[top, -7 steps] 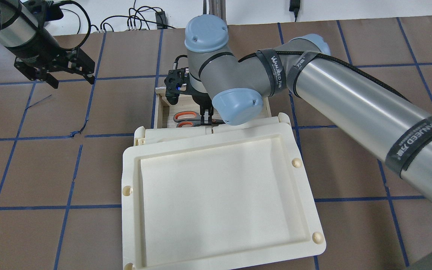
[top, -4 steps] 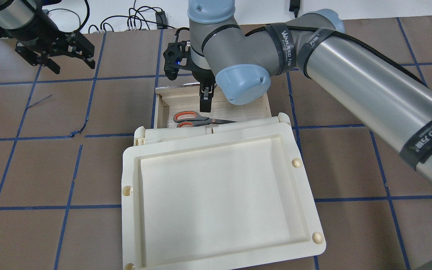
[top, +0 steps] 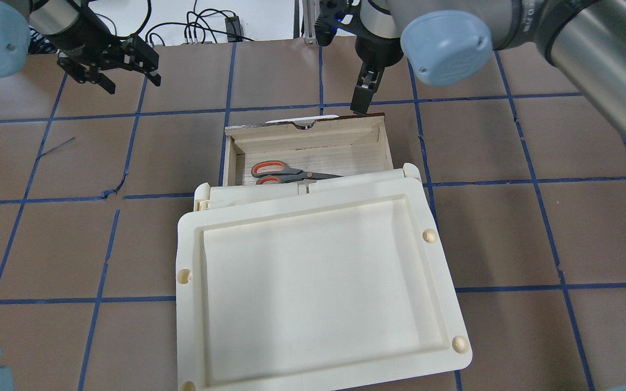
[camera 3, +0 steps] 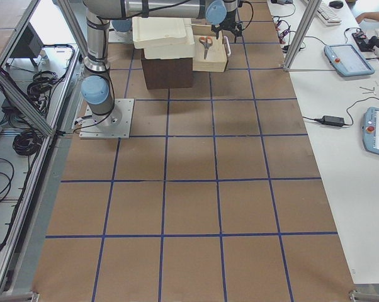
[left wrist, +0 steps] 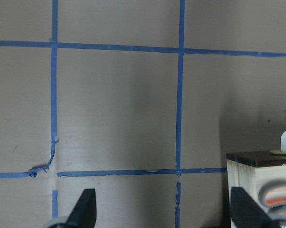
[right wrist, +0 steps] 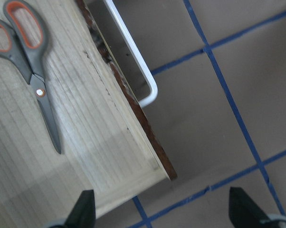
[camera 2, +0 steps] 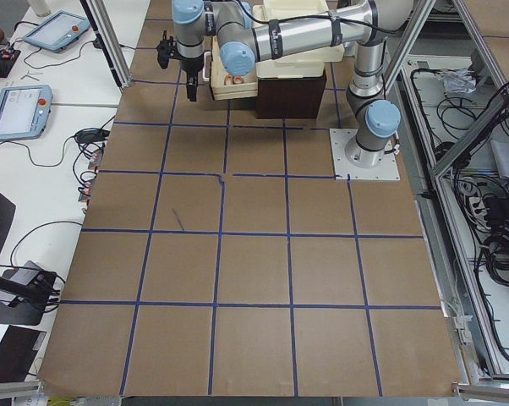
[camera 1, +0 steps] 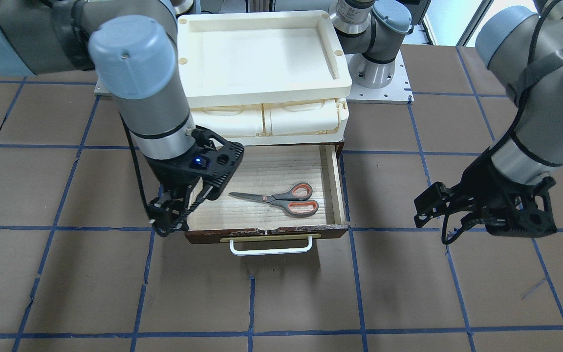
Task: Put scissors in drawer and close it
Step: 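Raise the right gripper away while the left gripper moves toward the drawer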
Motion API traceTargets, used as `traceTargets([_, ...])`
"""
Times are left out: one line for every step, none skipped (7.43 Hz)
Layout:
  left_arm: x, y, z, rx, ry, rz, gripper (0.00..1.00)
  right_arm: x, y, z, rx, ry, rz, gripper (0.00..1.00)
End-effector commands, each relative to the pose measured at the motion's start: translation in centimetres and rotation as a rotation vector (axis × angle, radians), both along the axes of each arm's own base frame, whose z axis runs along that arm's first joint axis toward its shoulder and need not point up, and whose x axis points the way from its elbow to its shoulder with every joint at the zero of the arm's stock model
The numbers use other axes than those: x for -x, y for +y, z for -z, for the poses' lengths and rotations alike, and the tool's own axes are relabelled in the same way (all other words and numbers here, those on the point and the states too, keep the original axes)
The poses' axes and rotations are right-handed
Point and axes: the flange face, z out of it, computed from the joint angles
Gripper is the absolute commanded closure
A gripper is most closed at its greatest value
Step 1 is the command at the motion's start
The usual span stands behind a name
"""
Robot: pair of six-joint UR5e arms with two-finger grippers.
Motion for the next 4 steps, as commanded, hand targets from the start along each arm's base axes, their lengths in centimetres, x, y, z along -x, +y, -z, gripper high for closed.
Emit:
traceTargets([1.0,-2.9,6.1,-0.034,0.063,0.004,0.00,9.6,0.6,-1.5,-0.093,0.009,0.297,0.01])
traceTargets([1.5,-3.4,7.7,-0.056,0.123,-0.024,0.00,12.9,1.6,-3.0,-0.121,0.005,0.438,0.00])
traceTargets([1.7,-3.5,8.0,-0.064,0.141,-0.045,0.00,13.7,3.6,-4.6,-0.155,0.004,0.591,0.00])
traceTargets([2.0,-3.6,8.4,-0.073,0.144,-0.053,0.00,13.3,5.8,-7.0,-0.139,-0.010,0.756,0.00])
